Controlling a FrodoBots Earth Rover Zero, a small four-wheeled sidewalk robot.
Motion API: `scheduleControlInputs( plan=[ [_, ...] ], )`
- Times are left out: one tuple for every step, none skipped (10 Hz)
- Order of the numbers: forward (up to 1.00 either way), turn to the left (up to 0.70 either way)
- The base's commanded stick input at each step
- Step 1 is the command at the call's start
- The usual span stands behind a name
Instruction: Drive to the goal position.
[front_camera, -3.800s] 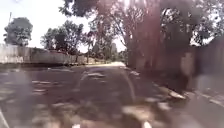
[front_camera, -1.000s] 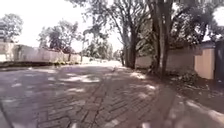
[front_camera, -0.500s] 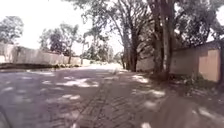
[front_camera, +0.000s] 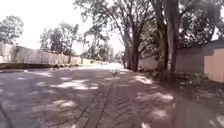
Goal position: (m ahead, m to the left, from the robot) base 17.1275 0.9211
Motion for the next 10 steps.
scheduleControlInputs(
  plan=[
    [0.7,-0.05],
    [0.7,-0.22],
    [0.7,-0.35],
    [0.7,-0.35],
    [0.7,-0.33],
    [0.7,-0.16],
    [0.7,0.0],
    [0.7,-0.17],
    [0.7,-0.34],
    [0.7,-0.28]
  ],
)
